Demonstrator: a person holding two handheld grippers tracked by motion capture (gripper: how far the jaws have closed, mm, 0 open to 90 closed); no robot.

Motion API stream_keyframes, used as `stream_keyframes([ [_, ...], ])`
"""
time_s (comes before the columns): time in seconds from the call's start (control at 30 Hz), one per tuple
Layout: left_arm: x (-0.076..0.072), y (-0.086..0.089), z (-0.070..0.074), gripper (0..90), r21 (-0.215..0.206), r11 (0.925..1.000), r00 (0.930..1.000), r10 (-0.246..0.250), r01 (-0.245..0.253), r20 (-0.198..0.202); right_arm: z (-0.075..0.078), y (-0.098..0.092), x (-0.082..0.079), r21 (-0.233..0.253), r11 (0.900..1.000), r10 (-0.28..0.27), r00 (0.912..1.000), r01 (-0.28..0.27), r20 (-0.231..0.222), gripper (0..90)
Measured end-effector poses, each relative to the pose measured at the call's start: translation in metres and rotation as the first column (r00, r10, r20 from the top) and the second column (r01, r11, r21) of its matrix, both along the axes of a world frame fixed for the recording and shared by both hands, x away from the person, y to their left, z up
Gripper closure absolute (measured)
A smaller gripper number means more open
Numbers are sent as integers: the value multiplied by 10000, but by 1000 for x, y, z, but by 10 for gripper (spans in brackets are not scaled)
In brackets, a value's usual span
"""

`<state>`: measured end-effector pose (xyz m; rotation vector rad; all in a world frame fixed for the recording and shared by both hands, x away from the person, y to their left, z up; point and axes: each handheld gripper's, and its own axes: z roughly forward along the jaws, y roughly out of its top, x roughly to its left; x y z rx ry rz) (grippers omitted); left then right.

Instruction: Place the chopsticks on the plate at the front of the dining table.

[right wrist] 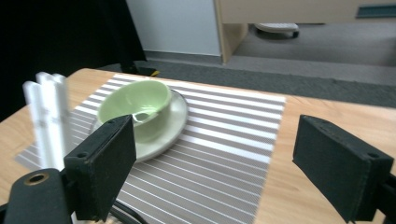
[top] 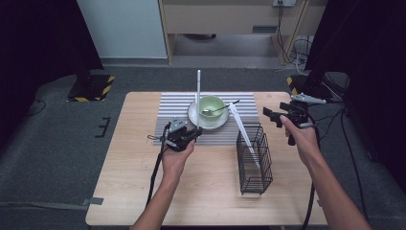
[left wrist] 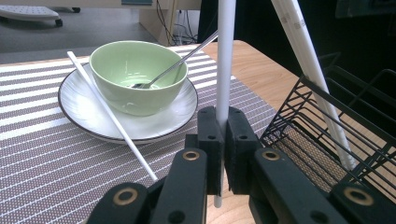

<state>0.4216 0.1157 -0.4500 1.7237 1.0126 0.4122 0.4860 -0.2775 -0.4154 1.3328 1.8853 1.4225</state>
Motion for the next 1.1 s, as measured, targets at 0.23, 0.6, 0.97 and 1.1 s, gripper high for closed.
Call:
stream_keyframes([
  [0.23, 2, 0, 0, 861, 52, 9999, 9999, 103, -102, -28, -24, -21, -2, -105, 9989, -455, 9983, 451, -367, 143],
  [0.6, 5, -2, 1, 861, 123, 9997, 9997, 234, -234, -7, -62, -35, -7, -401, 9937, -1082, 9899, 1049, -916, 161],
  [0.97, 8, -1, 2, 860, 144, 9992, 9993, 374, -373, -68, -97, -33, -10, -766, 9885, -1409, 9774, 1302, -1577, 168],
  [1.1, 9, -1, 2, 861, 156, 9990, 9991, 423, -422, -86, -107, -32, -11, -910, 9862, -1525, 9726, 1382, -1757, 169],
])
